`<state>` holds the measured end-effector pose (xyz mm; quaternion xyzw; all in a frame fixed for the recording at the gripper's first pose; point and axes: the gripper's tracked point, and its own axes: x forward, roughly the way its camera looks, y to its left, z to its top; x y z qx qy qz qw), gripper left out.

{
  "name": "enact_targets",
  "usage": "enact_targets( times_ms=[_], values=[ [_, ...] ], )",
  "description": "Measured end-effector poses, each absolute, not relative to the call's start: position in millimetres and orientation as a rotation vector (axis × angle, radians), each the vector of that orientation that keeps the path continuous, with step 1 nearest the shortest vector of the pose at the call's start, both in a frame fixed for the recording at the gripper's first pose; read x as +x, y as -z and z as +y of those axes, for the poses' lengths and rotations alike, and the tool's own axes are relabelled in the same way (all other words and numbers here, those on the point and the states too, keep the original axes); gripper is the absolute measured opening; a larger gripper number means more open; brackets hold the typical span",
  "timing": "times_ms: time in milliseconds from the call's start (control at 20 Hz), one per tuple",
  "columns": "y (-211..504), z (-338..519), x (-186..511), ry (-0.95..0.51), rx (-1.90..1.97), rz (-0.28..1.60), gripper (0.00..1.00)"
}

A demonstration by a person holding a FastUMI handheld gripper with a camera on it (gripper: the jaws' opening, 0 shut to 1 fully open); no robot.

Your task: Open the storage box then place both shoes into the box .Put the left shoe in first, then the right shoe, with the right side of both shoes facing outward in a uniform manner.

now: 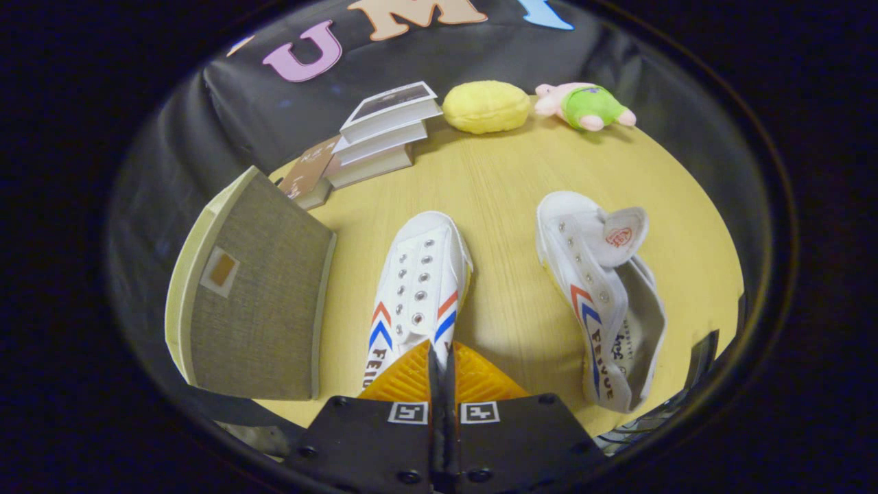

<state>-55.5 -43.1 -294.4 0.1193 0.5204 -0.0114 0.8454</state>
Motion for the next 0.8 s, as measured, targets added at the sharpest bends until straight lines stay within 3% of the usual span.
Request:
enact_targets(
  times_ms=[800],
  values=[
    [143, 38, -9, -0.084, 0.350, 0.861, 0.03]
  ],
)
